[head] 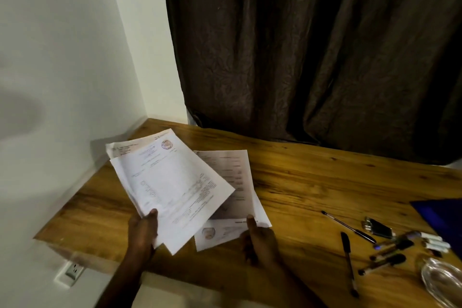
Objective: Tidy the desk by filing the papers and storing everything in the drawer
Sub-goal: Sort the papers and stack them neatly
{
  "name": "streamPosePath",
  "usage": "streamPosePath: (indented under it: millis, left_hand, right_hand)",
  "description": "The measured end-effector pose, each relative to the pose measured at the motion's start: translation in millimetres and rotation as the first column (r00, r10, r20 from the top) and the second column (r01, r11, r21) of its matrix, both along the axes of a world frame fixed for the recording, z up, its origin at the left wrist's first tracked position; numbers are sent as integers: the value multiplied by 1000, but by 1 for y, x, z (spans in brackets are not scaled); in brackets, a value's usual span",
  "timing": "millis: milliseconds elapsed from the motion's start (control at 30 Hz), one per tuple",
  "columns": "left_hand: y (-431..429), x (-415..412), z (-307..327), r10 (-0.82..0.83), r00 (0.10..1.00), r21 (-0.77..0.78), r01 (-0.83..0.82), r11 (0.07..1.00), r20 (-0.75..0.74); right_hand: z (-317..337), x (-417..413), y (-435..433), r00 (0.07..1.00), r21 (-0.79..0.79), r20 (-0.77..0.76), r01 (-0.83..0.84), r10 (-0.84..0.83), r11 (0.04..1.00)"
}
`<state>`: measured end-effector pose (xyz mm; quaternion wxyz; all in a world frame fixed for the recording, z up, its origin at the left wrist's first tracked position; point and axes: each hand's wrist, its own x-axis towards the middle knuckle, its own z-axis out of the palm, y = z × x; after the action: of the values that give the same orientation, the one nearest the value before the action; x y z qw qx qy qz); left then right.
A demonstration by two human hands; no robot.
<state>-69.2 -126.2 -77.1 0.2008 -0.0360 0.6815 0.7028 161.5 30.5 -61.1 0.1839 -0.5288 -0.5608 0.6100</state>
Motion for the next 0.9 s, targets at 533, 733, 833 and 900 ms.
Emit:
streamPosePath:
  millis: [533,733,833,900]
  left_hand:
    - [-13,5,-16,-101,947,-137,62,989,-305]
    - [-14,3,-19,-122,943,-137,83,987,-310]
    - [-13,3,-19,-135,942,-146,94,985,-307]
    - [-13,2,-20,-139,942,-146,97,984,-306]
  right_hand:
    - [3,-15,58,778,452,628,-357,-7,817]
    - [-2,-11,74,832,400,555,-275,8,874]
    - [-4,-6,77,931,416,365,-139,-25,899]
    - [-4,-1,77,970,425,233,-41,-66,904]
